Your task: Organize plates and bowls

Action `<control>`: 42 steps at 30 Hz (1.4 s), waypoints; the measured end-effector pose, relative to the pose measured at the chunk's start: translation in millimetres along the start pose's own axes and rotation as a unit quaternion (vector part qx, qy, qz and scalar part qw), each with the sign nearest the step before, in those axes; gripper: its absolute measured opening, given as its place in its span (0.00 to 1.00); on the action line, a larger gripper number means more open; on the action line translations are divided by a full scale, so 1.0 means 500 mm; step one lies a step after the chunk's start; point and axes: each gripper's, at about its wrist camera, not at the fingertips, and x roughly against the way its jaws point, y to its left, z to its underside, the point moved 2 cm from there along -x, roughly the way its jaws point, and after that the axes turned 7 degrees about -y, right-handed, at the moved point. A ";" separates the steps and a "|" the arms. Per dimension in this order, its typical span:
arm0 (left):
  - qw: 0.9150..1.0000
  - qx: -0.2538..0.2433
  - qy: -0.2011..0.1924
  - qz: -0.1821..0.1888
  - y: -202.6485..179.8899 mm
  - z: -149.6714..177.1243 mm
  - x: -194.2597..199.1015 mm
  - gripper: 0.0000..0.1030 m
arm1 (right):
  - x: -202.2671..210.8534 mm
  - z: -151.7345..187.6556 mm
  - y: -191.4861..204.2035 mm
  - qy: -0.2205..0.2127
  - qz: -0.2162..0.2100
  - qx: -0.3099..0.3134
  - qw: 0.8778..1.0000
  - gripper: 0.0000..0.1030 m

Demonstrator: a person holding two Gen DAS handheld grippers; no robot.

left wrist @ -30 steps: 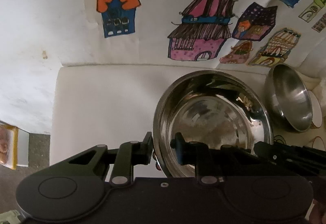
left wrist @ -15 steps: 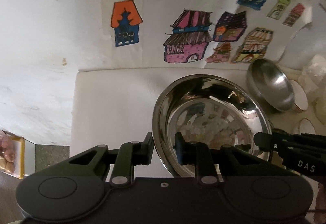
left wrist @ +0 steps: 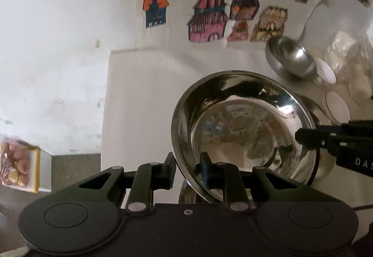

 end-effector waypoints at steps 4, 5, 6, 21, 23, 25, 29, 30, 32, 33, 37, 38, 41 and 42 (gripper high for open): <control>1.000 -0.005 0.010 -0.005 -0.004 0.038 0.023 0.23 | 0.022 0.019 0.014 0.013 -0.012 0.012 1.000 0.18; 1.000 -0.006 0.013 -0.006 -0.005 0.047 0.027 0.23 | 0.026 0.023 0.017 0.017 -0.015 0.015 1.000 0.18; 1.000 -0.006 0.016 -0.007 -0.006 0.055 0.031 0.23 | 0.030 0.027 0.019 0.020 -0.017 0.018 0.999 0.18; 0.998 -0.034 0.047 -0.030 -0.023 0.110 0.042 0.24 | 0.031 0.079 0.039 0.069 -0.025 0.039 0.997 0.20; 0.997 -0.037 0.051 -0.033 -0.024 0.110 0.037 0.25 | 0.027 0.083 0.041 0.072 -0.023 0.041 0.996 0.20; 0.997 -0.043 0.056 -0.037 -0.026 0.110 0.031 0.25 | 0.020 0.085 0.042 0.076 -0.020 0.045 0.996 0.20; 0.995 -0.066 0.068 -0.041 -0.034 0.111 0.019 0.26 | 0.011 0.090 0.045 0.088 -0.015 0.056 0.994 0.21; 0.994 -0.068 0.070 -0.041 -0.034 0.110 0.017 0.26 | 0.009 0.090 0.045 0.090 -0.015 0.057 0.994 0.21; 0.994 -0.069 0.075 -0.041 -0.032 0.111 0.015 0.27 | 0.006 0.091 0.045 0.095 -0.015 0.059 0.994 0.21; 0.994 -0.070 0.077 -0.042 -0.032 0.112 0.013 0.27 | 0.006 0.092 0.046 0.096 -0.016 0.061 0.993 0.21; 0.993 -0.072 0.083 -0.041 -0.032 0.113 0.008 0.28 | 0.003 0.092 0.052 0.099 -0.014 0.072 0.992 0.22; 0.993 -0.071 0.083 -0.040 -0.032 0.113 0.007 0.28 | 0.003 0.092 0.053 0.100 -0.014 0.074 0.992 0.23; 0.993 -0.068 0.086 -0.039 -0.032 0.112 0.004 0.28 | 0.003 0.091 0.055 0.101 -0.012 0.081 0.992 0.25; 0.993 -0.068 0.086 -0.039 -0.032 0.113 0.004 0.28 | 0.003 0.091 0.056 0.101 -0.012 0.082 0.991 0.26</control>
